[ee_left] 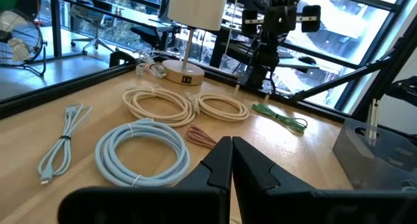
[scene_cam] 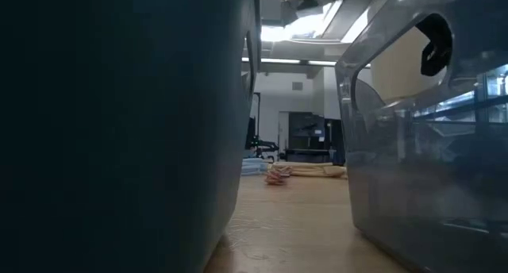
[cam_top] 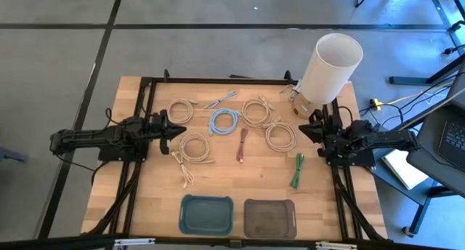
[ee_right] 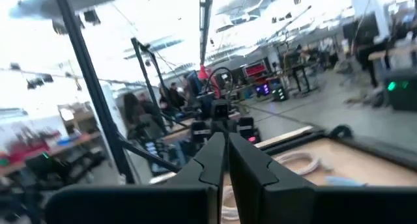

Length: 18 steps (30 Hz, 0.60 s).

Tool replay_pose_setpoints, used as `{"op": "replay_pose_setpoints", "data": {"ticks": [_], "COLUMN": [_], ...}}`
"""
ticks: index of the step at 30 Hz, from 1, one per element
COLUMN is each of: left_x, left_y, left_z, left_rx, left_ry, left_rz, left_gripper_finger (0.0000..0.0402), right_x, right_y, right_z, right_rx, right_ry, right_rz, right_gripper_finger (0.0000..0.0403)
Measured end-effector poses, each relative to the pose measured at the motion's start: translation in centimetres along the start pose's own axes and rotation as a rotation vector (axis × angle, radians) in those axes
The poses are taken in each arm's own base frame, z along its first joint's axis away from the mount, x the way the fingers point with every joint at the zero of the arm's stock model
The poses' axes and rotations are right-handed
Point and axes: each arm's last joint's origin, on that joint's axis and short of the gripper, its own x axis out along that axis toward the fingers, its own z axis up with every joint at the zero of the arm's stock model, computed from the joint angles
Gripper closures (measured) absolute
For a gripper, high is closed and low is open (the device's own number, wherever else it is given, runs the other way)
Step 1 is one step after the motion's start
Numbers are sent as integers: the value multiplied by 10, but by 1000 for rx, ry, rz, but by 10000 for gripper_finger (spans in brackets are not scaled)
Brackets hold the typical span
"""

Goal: Pick & Place USB Port
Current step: Put the green charger cable into the black bin

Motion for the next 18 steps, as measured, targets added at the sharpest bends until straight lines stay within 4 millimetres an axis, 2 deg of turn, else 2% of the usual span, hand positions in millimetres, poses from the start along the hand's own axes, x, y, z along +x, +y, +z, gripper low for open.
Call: {"op": "replay_pose_setpoints", "data": {"ticks": [6, 11, 15, 18], "left_x": [0, 0, 0, 0], "left_y": [0, 0, 0, -1], "left_z": [0, 1, 1, 5], "left_rx": [3, 149, 192, 68], "left_ry": [-2, -10, -12, -58], "left_rz": [1, 20, 22, 11], "left_gripper_finger": [397, 397, 397, 398], "right_x": [0, 0, -1, -2], "right_y": [0, 0, 1, 2], "right_z": [1, 3, 11, 18], "right_rx": [26, 58, 104, 104], "right_ry": [-13, -35, -137, -215], "right_rz": [5, -15, -42, -48], "right_gripper_finger": [377, 377, 377, 377]}}
